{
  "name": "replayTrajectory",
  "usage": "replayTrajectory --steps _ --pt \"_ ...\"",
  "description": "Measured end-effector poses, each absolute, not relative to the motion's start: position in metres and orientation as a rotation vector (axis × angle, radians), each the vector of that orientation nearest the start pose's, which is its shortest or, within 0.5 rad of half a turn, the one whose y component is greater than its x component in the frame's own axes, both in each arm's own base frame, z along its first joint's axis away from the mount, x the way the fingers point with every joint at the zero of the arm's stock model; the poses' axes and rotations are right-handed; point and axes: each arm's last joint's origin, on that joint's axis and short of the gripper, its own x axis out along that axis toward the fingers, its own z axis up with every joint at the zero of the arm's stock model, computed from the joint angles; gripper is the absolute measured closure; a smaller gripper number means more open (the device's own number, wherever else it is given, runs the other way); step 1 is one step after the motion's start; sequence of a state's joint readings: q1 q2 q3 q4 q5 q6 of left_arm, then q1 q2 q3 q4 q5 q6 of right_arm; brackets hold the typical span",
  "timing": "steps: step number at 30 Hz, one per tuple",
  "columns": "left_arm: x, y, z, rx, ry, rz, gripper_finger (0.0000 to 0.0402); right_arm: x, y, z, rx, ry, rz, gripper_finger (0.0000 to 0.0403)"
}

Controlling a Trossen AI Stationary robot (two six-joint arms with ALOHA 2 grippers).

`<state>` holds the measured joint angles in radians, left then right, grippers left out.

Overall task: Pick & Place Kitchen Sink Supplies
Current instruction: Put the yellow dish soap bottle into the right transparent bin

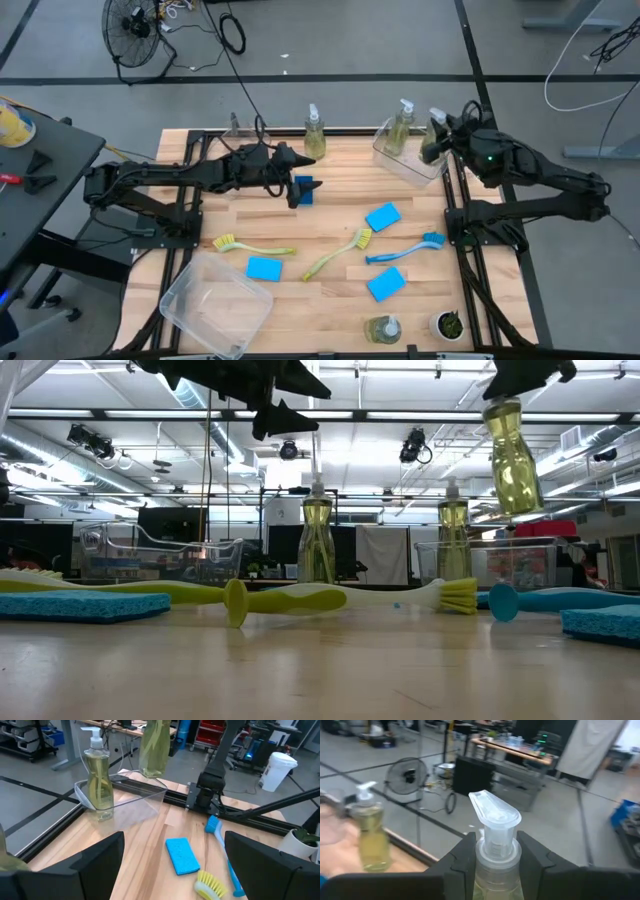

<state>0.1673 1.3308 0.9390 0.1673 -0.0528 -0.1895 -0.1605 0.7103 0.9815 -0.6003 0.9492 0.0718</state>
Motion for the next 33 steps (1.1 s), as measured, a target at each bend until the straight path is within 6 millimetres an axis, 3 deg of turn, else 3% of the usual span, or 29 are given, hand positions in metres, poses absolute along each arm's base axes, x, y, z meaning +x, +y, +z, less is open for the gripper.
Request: replayTrajectory --steps 14,33 --pt "0.296 0.052 0.300 -0.209 0.202 0.240 0.0055 0.110 -0.047 0.328 -0.023 0.144 -1.316 0.0302" --pt "0.296 0.052 0.300 -0.210 0.203 0.240 0.0055 0.111 -0.075 0.282 -0.015 0.034 -1.473 0.0302"
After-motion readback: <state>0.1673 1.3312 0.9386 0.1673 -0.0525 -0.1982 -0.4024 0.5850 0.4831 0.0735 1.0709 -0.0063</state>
